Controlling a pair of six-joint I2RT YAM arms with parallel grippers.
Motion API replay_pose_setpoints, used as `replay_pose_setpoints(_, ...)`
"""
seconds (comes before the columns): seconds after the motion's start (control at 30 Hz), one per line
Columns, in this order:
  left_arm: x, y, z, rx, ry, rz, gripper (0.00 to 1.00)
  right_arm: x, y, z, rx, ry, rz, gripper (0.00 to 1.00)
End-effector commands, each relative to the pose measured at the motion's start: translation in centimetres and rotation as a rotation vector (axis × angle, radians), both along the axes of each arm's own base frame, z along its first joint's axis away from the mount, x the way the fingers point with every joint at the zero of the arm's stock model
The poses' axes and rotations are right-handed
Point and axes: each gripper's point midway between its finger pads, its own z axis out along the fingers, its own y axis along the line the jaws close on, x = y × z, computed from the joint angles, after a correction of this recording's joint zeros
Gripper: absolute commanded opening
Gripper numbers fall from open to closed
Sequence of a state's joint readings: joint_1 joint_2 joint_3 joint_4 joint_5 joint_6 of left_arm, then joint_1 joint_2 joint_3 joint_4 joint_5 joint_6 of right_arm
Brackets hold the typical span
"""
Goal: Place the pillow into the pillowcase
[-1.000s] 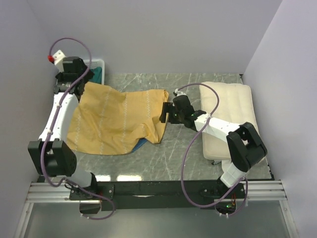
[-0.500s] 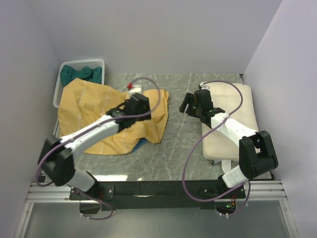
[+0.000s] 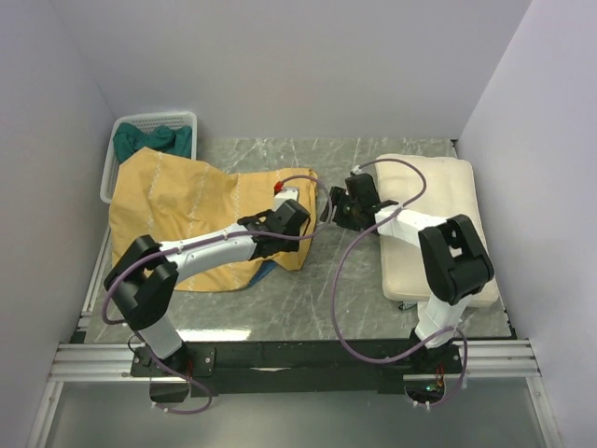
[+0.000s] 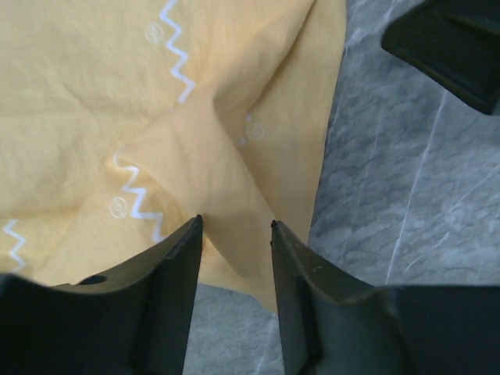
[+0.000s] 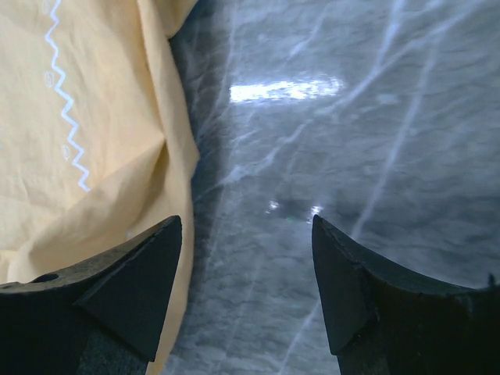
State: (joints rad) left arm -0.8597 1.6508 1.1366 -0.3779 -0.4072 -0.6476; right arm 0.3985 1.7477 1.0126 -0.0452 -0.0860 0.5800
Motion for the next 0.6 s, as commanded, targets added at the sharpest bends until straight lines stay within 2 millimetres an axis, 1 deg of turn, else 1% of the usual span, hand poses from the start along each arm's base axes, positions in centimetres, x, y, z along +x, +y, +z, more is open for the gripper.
replay_pose_setpoints(0.0, -0.4, -0.8, -1.5, 0.006, 0.027, -0.018, 0.43, 2.2, 2.9, 2.6, 0.068, -0.072, 0.035, 0.73)
replay_pose_setpoints(0.03, -0.5, -0.8, -1.8, 0.013, 0.033, -0.019, 0.41, 2.1, 3.3, 1.9, 0.064, -0.057, 0.044, 0.73)
replay_pose_setpoints(0.1, -0.6, -0.7, -2.1, 0.019, 0.035, -0.025, 0.4, 2.3, 4.0, 1.8, 0.07, -0.055, 0.052, 0.73)
replay_pose_setpoints(0.13, -0.7, -0.7, -2.1, 0.022, 0.036, -0.034, 0.4, 2.1, 4.4, 1.1, 0.067, -0.038, 0.06, 0.73)
replay_pose_setpoints(0.17, -0.7, -0.8, -2.3, 0.027, 0.041, -0.04, 0.4, 2.0, 4.7, 0.8, 0.067, -0.03, 0.067, 0.73)
replay_pose_setpoints(0.2, -0.8, -0.7, -2.6, 0.034, 0.046, -0.049, 0.39, 2.3, 5.0, 0.9, 0.071, -0.033, 0.068, 0.73)
replay_pose_setpoints(0.23, -0.8, -0.9, -2.5, 0.033, 0.047, -0.055, 0.37, 2.3, 5.3, 0.3, 0.068, -0.023, 0.071, 0.73)
replay_pose_setpoints(0.27, -0.9, -0.9, -2.8, 0.038, 0.056, -0.061, 0.36, 2.5, 5.7, 0.3, 0.068, -0.026, 0.074, 0.73)
replay_pose_setpoints(0.3, -1.0, -1.0, -2.9, 0.033, 0.06, -0.07, 0.34, 2.6, 5.9, 0.2, 0.068, -0.026, 0.075, 0.73)
replay_pose_setpoints(0.33, -1.1, -1.1, -3.0, 0.032, 0.063, -0.076, 0.33, 2.7, 5.9, -0.3, 0.064, -0.015, 0.074, 0.73)
replay_pose_setpoints(0.37, -1.3, -1.2, -3.1, 0.026, 0.076, -0.088, 0.34, 2.8, 6.0, -0.5, 0.064, -0.014, 0.073, 0.73)
replay_pose_setpoints(0.4, -1.5, -1.4, -3.1, 0.021, 0.081, -0.098, 0.39, 2.9, 5.9, -0.6, 0.058, -0.013, 0.067, 0.72)
replay_pose_setpoints(0.43, -1.8, -1.4, -3.0, 0.018, 0.083, -0.106, 0.47, 2.9, 5.8, -1.0, 0.053, -0.007, 0.063, 0.72)
replay_pose_setpoints(0.5, -2.1, -1.4, -2.7, 0.019, 0.077, -0.102, 0.58, 3.0, 5.6, -1.2, 0.043, -0.009, 0.053, 0.68)
replay_pose_setpoints(0.53, -2.2, -1.1, -2.9, 0.031, 0.081, -0.096, 0.59, 2.9, 5.5, -1.3, 0.04, -0.007, 0.051, 0.66)
replay_pose_setpoints(0.57, -2.1, -0.8, -3.0, 0.041, 0.077, -0.085, 0.59, 3.0, 5.3, -1.3, 0.04, -0.007, 0.045, 0.62)
